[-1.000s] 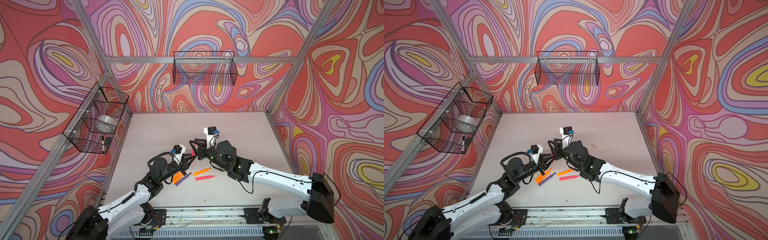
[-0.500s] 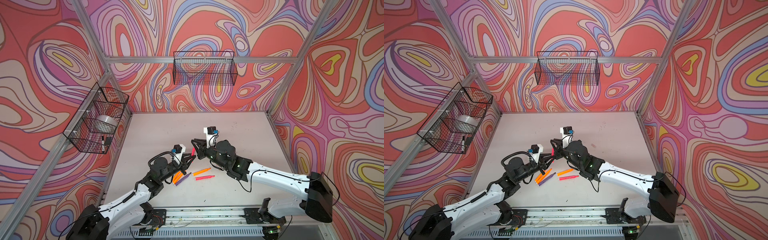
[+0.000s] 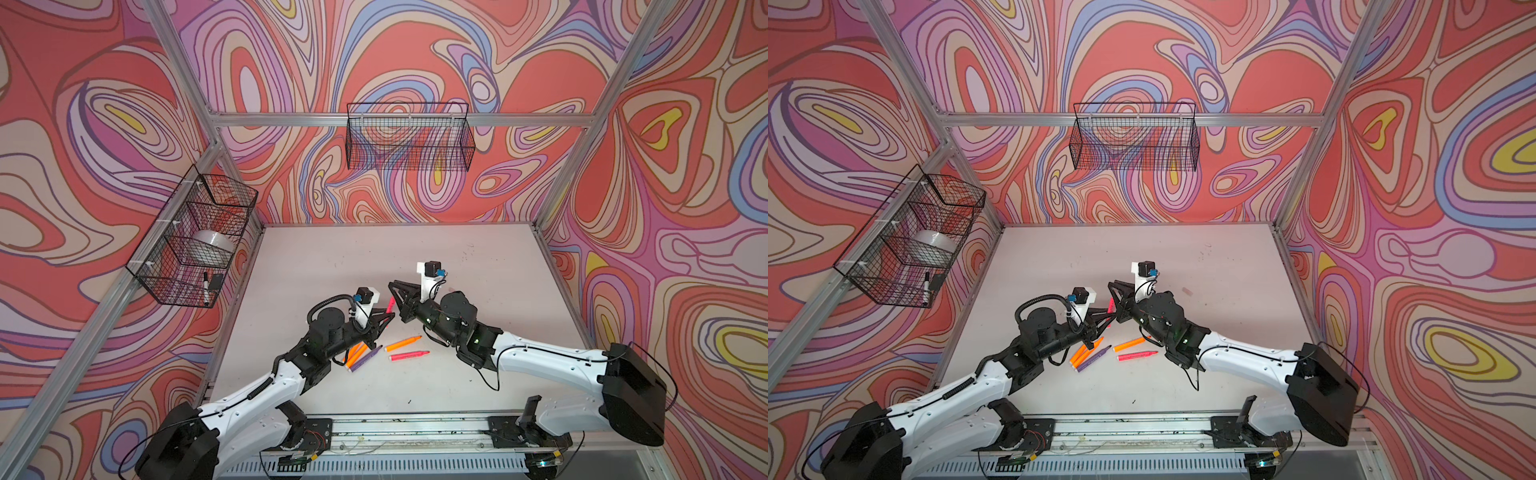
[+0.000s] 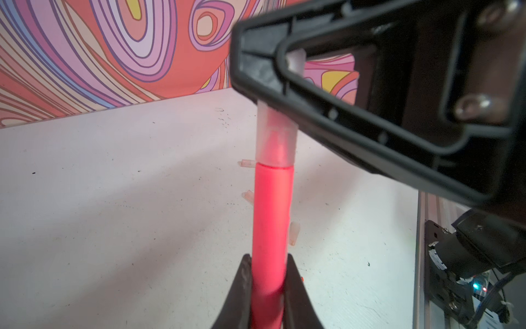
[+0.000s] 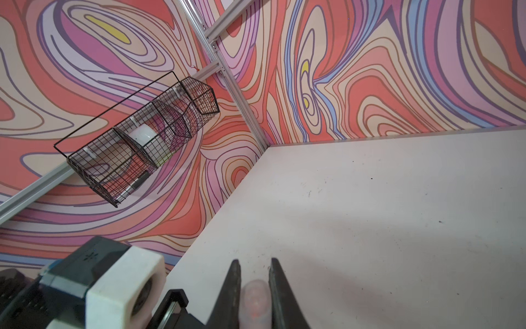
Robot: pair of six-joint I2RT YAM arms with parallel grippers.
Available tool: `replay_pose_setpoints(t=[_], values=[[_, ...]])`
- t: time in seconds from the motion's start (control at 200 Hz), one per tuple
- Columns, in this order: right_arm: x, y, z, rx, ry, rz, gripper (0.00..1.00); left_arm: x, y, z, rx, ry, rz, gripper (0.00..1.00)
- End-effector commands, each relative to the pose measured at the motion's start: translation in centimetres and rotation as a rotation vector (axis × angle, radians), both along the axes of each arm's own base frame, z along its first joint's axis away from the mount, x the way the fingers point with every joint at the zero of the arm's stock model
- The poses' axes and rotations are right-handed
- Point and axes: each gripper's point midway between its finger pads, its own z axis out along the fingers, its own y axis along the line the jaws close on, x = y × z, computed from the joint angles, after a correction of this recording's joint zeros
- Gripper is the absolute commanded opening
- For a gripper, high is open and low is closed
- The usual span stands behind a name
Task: Insert pens into pen caps
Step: Put on the pen cap to the pen.
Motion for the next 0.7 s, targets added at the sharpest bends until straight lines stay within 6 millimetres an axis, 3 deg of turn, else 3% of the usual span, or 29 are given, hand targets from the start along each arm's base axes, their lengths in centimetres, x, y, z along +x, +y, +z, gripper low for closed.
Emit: replay_pose_setpoints(t=[0.0,0.32,0.696], values=[[-4.0,2.0,-4.2,-0.042,0.091,0.184,0.00,3.9,2.2,8.5,-0.145,-0.156,0.190,0.00],[-6.1,4.3,-6.1,-0.034,0.147,0.215,0.00,5.0,3.6,10.6,-0.176,-0.193,0.257,0.00],[-5.2,4.8,-7.7,-0.150,0.213,0.037,0.00,5.5,5.9,11.3,-0.137,-0.265,0.386,0.00]])
